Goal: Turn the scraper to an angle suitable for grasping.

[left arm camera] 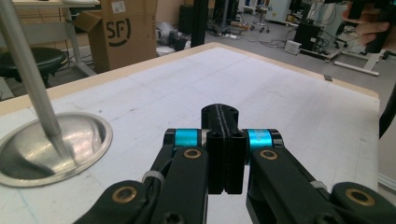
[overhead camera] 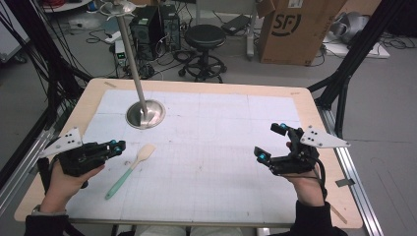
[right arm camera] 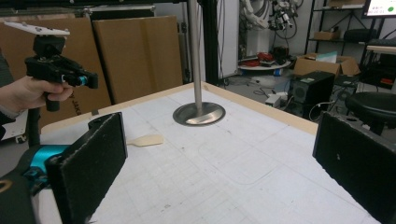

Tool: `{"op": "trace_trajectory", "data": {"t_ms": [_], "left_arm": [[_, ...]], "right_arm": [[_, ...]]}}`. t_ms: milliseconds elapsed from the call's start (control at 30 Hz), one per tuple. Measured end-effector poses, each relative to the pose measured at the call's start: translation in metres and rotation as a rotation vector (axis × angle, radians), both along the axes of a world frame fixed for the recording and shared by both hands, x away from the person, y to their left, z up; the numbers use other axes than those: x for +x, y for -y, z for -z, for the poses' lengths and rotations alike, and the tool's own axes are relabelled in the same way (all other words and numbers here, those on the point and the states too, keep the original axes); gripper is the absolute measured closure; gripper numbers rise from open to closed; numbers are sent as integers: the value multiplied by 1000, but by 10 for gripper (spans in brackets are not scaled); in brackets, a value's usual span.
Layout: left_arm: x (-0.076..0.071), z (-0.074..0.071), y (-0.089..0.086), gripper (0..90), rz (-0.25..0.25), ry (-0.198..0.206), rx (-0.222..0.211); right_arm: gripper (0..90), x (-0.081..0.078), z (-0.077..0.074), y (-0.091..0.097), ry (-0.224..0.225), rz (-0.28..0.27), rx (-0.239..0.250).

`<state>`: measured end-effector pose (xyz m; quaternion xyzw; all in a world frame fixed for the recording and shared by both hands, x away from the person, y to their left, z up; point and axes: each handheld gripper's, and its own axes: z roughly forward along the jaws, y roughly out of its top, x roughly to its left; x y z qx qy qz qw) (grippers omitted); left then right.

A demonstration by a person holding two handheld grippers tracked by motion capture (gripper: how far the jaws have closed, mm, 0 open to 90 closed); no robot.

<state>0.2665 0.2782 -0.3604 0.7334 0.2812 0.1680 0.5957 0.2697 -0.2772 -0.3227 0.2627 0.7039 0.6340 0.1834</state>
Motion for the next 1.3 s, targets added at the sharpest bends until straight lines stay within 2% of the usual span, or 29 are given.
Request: {"op": "trace_trajectory", "data": {"t_ms": [133,200,333,433,467,533,600,833,967,1200,1300], "left_arm": [[1,13,-14,897,-29,-30,25],[3,23,-22,897,-27,-67,42],[4,37,-30,897,-14,-139,125],[4,47,-34,897,5,-178,161],[3,50,-35,898,-4,-180,174],[2,55,-38,898,-37,-199,181],[1,60,-40,898,-36,-215,179],[-4,70,-38,898,-27,-277,224],[-6,75,-37,898,-59,-292,252],[-4,84,-30,898,-12,-361,287],[-4,86,-25,898,-7,-362,310]], "right_arm": [[18,3,2,-4,-13,-8,-7],[18,5,3,-6,-22,-11,-12],[18,8,5,-10,-31,-24,-13],[18,11,6,-12,-31,-26,-17],[18,11,5,-13,-27,-26,-15],[18,12,5,-14,-18,-31,-8],[18,13,5,-16,-14,-40,-9],[18,18,5,-20,-19,-49,-10],[18,19,5,-21,-20,-48,-5],[18,20,5,-23,-21,-53,-8],[18,19,5,-22,-23,-48,-6]]}}
